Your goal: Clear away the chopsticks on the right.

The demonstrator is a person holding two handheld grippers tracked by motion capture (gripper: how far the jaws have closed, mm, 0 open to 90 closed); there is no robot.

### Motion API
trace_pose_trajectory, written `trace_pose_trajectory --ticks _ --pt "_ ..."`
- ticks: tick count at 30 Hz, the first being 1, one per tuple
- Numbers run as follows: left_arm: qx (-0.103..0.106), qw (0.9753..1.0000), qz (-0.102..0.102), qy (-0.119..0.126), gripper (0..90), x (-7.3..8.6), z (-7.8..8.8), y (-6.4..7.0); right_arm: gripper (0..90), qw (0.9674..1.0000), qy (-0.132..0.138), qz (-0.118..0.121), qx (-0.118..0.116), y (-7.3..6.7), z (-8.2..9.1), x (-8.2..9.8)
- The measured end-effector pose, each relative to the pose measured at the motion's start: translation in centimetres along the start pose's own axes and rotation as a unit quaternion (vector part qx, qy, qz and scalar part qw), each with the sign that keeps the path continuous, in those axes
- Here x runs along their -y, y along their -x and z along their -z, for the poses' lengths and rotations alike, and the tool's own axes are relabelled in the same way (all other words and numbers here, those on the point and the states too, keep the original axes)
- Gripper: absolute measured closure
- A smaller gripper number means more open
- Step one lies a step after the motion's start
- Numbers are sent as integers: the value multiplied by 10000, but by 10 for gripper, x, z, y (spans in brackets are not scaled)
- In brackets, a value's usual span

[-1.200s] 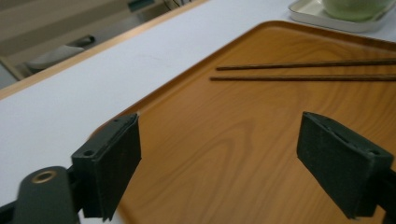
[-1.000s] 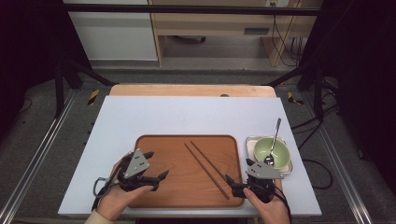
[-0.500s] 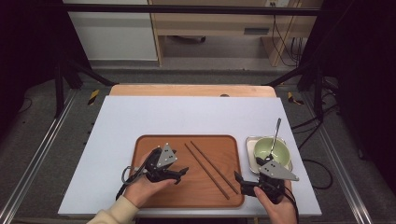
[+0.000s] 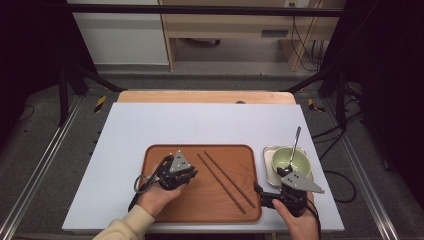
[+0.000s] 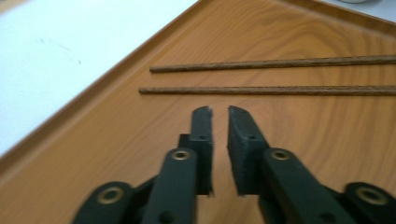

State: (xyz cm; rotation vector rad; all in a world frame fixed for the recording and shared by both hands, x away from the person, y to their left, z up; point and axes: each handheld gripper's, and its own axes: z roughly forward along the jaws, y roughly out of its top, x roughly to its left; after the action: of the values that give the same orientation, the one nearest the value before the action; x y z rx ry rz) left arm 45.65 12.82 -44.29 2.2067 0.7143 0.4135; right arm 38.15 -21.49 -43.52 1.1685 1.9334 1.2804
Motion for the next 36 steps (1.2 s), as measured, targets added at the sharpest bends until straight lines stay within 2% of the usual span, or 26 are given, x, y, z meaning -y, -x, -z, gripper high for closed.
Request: trace_pose_trajectory --ticks 3,7,11,20,25,31,36 --pt "129 9995 227 -183 876 0 -10 -5 93 10000 -31 -38 14 0 0 0" --pt "163 9990 308 -281 899 -1 -20 -5 97 10000 16 -22 52 1 0 0" --pt "153 9988 279 -375 900 -3 -31 -3 101 10000 20 -46 36 2 0 0" --pt "57 9988 346 -328 899 -11 -52 -5 110 10000 -40 -35 16 1 0 0" --pt "43 9987 331 -384 899 -17 -64 -3 113 10000 -55 -20 -17 1 -1 0" --pt "106 9990 303 -301 900 -26 -75 -2 114 10000 -59 -56 -53 1 -1 1" --pt "174 9992 167 -313 900 -34 -84 1 116 9999 -96 -50 -59 1 -2 1"
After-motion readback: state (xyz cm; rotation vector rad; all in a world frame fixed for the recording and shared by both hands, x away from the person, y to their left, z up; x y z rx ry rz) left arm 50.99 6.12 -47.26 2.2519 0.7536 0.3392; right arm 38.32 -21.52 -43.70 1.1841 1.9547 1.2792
